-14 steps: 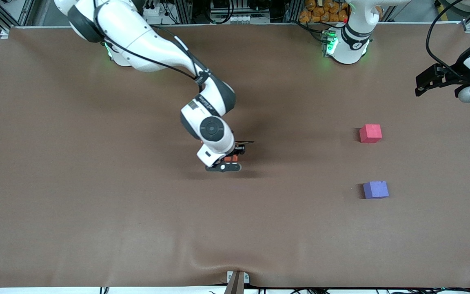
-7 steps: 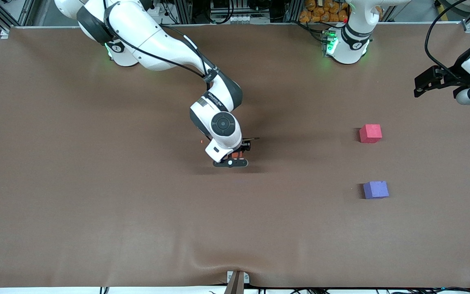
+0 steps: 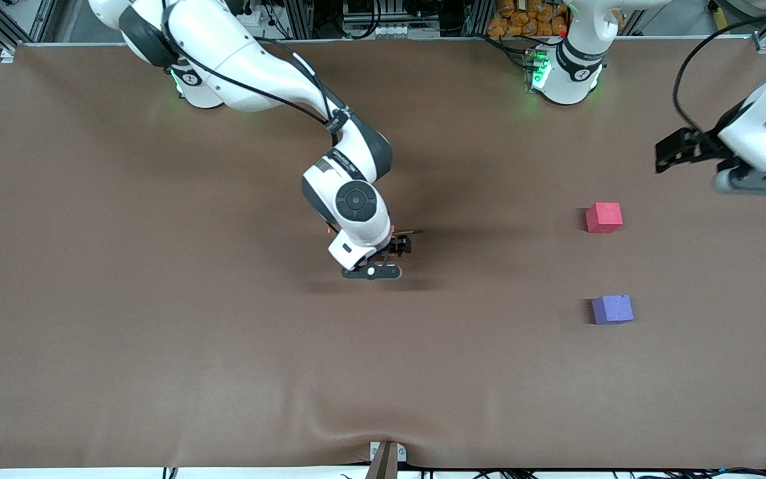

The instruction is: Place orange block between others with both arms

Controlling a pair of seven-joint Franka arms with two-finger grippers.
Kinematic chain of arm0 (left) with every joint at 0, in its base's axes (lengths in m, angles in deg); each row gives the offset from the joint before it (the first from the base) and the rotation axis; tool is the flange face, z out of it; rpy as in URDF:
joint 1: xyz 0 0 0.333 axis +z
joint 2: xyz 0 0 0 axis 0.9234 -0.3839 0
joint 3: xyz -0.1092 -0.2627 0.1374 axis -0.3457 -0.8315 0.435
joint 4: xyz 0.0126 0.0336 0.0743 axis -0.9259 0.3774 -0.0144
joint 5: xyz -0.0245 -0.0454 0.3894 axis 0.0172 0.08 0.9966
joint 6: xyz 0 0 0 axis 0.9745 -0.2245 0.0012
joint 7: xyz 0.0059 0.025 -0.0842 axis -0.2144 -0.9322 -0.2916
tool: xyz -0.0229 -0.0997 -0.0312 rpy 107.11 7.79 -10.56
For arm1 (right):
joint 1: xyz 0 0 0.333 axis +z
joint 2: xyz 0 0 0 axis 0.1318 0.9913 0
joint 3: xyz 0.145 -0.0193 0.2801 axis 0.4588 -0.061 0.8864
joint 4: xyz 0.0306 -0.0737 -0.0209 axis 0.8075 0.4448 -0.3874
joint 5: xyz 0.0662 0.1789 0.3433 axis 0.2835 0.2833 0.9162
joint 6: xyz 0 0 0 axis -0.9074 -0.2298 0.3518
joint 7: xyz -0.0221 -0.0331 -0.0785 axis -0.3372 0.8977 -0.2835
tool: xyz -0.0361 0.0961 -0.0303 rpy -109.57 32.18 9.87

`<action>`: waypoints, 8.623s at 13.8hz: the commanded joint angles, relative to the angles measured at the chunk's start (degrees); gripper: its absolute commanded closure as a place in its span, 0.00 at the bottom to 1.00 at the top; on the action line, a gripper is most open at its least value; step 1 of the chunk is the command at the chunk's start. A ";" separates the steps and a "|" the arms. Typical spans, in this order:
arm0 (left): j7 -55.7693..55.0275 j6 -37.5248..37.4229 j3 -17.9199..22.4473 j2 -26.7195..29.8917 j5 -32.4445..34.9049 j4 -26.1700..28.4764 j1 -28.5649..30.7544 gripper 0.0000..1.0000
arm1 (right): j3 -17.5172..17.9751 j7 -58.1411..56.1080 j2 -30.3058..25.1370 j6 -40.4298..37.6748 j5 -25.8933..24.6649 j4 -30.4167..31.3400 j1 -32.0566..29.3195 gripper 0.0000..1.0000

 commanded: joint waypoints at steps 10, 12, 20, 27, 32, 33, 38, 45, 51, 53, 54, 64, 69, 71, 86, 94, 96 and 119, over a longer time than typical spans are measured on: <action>-10.39 13.12 -1.26 -15.90 -4.10 -1.35 -15.30 0.00 | -0.81 -20.69 -10.99 -9.96 -4.64 2.87 -18.08 0.00; -20.84 15.33 -1.35 -18.89 -4.10 -1.79 -19.34 0.00 | -0.90 -23.43 -12.75 -9.96 -4.64 3.56 -20.46 0.00; -33.81 24.02 -0.29 -34.45 -1.91 -11.28 -32.45 0.00 | -0.63 -41.61 -25.49 -11.89 -4.11 12.61 -34.87 0.00; -37.40 32.19 -0.29 -39.81 -0.15 -11.28 -37.64 0.00 | -0.63 -48.05 -39.02 -21.98 -4.02 17.46 -40.95 0.00; -42.06 35.90 -0.38 -43.07 -0.24 -11.90 -38.87 0.00 | -0.63 -47.87 -40.09 -36.02 -4.99 7.11 -40.33 0.00; -43.47 36.77 -0.29 -43.86 -0.15 -11.81 -39.40 0.00 | -0.81 -47.87 -40.09 -37.54 -4.99 6.39 -41.03 0.00; -44.01 40.21 -0.29 -46.85 -0.15 -11.72 -40.11 0.00 | -0.63 -48.93 -40.18 -38.70 -4.20 6.12 -43.76 0.00; -44.09 39.69 -0.29 -46.77 -0.15 -11.28 -39.76 1.00 | -0.46 -48.93 -40.09 -38.61 -4.11 5.94 -43.67 0.00; -43.92 28.73 1.64 -39.84 0.03 -10.84 -34.95 1.00 | -3.25 -48.66 -40.00 -38.79 -4.38 4.89 -39.73 0.00; -43.13 23.80 1.55 -35.28 0.03 -10.23 -31.25 1.00 | -3.80 -48.58 -40.00 -38.79 -4.37 4.89 -38.75 0.00; -42.87 21.69 1.55 -33.08 0.03 -9.36 -29.75 1.00 | -4.14 -48.57 -40.00 -38.87 -4.29 4.89 -38.58 0.00; -10.72 29.28 -1.96 -20.31 -0.06 13.04 2.24 0.97 | -13.29 -49.37 -42.02 -41.95 2.13 6.03 -35.94 0.00; -4.38 37.20 -1.96 -19.70 4.06 21.13 7.24 1.00 | -13.11 -49.45 -45.19 -41.60 1.69 8.93 -35.94 0.00; -2.62 42.73 -2.22 -19.43 4.07 25.26 9.63 1.00 | -13.03 -49.54 -45.19 -41.60 1.60 8.76 -36.38 0.00; 2.05 56.91 -2.31 -18.82 4.07 35.39 11.66 0.97 | -12.41 -41.54 -44.49 -39.67 -1.20 7.88 -28.92 0.00; 2.93 56.82 -2.23 -18.90 4.07 35.30 11.75 0.97 | -12.50 -41.63 -44.22 -38.61 -1.74 7.96 -28.99 0.00; 2.93 56.82 -2.23 -19.43 4.07 35.04 11.75 0.97 | -12.50 -41.54 -44.14 -38.87 -1.65 8.14 -28.65 0.00; 2.14 7.28 -6.08 -6.17 3.19 -3.35 12.89 0.00 | -12.76 -41.09 -44.05 -39.84 -0.86 8.14 -30.05 0.00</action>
